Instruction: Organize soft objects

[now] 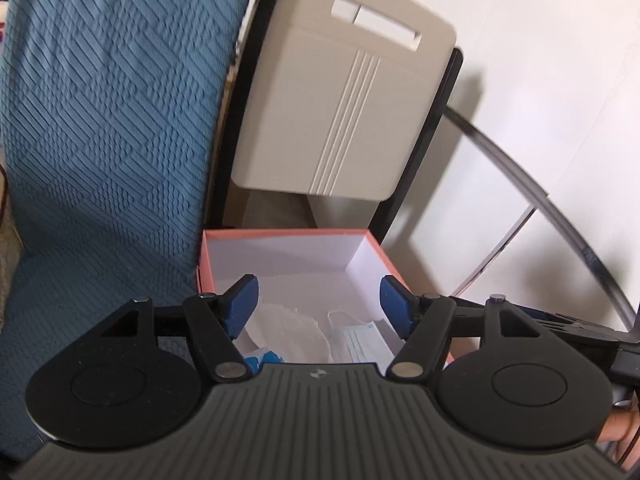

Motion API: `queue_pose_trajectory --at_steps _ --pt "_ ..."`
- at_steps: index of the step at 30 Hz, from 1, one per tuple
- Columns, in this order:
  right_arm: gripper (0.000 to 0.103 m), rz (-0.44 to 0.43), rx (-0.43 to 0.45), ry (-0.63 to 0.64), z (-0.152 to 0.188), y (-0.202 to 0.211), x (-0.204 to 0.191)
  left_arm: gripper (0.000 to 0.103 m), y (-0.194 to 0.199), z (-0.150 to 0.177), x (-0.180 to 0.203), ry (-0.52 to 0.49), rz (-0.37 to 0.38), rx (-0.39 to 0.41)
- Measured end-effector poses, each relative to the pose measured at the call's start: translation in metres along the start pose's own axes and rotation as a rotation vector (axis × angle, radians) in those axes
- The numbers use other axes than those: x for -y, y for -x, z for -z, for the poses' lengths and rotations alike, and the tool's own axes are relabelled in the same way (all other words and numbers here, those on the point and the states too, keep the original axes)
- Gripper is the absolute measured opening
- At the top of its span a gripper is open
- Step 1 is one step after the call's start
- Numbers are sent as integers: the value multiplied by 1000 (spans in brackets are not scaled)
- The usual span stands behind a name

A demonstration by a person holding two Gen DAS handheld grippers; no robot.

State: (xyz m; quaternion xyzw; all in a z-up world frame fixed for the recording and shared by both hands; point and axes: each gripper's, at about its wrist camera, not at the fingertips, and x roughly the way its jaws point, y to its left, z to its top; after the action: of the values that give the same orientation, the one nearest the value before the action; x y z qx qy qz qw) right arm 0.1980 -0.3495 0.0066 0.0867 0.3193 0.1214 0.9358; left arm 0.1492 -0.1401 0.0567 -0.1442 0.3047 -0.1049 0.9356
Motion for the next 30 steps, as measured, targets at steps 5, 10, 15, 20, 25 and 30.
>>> queue_pose_trajectory --at_steps 5,10,15,20,25,30 --pt "103 8 23 16 9 20 -14 75 25 5 -3 -9 4 31" --pt "103 20 14 4 22 32 -26 76 43 14 -10 -2 9 21" --pt "103 46 12 4 29 49 -39 76 54 17 -14 -13 -13 23" --pt "103 72 12 15 41 59 -56 77 68 22 -22 -15 3 18" --pt "103 79 -11 23 57 66 -72 81 81 30 -31 -14 12 9" --pt "103 99 -20 30 66 75 -81 84 93 33 -37 -46 1 12"
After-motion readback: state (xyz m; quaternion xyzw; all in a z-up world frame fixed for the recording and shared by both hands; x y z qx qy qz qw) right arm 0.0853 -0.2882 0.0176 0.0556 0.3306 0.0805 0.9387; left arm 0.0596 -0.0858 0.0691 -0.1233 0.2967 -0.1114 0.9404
